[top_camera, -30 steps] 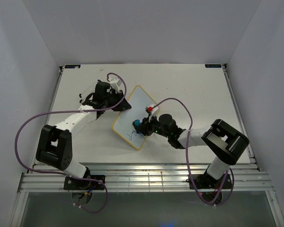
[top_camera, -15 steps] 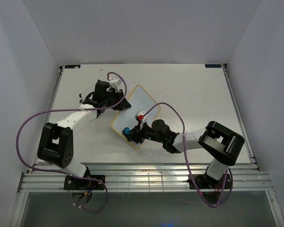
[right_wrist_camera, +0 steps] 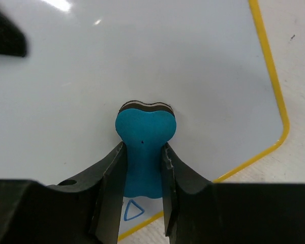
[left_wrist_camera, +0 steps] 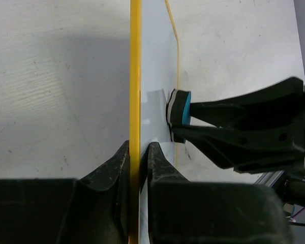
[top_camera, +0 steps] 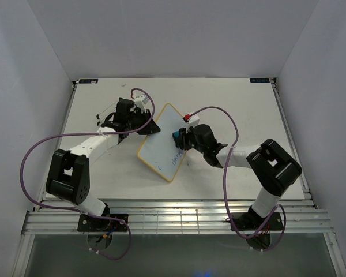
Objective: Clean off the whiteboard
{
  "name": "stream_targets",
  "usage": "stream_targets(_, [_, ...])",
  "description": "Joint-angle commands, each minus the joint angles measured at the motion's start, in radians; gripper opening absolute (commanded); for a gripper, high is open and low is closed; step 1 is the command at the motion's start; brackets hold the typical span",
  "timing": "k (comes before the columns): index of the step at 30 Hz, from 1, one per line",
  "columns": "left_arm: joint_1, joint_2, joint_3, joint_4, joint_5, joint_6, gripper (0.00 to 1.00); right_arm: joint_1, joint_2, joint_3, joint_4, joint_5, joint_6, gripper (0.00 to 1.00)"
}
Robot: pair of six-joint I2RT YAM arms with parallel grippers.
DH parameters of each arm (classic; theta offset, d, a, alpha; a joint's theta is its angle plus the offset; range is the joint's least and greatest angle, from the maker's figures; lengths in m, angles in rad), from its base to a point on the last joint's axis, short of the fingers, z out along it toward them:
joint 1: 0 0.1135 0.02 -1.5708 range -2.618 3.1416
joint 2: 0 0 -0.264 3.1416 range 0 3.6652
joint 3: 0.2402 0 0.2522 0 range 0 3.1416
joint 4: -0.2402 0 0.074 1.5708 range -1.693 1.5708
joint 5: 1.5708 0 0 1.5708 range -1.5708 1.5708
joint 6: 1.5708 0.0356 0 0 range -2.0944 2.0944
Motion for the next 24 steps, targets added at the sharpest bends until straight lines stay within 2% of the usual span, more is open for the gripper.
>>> stream_targets(1, [-0.037,0.053,-0.062,-0.236,-0.147,0.121,0.0,0.12,-0.01,-0.036,0.003,-0.067,-0.069,0.08])
stream_targets(5, [-0.038,0.054,-0.064,-0.237,-0.151,0.121,0.0,0.286,-0.018,-0.065,0.104,-0.116,-0.087,0.08])
stream_targets(8, [-0.037,0.053,-0.064,-0.239,-0.155,0.123,0.0,0.355,-0.021,-0.085,0.158,-0.119,-0.099,0.08])
stream_targets(12, [-0.037,0.05,-0.064,-0.239,-0.152,0.123,0.0,0.377,-0.028,-0.102,0.195,-0.128,-0.096,0.08])
stream_targets(19, [-0.037,0.048,-0.064,-0.24,-0.152,0.126,0.0,0.377,-0.005,-0.075,0.119,-0.076,-0.104,0.08])
stream_targets(24, [-0.037,0.04,-0.065,-0.239,-0.154,0.126,0.0,0.377,-0.015,-0.203,0.128,-0.047,-0.026,0.08])
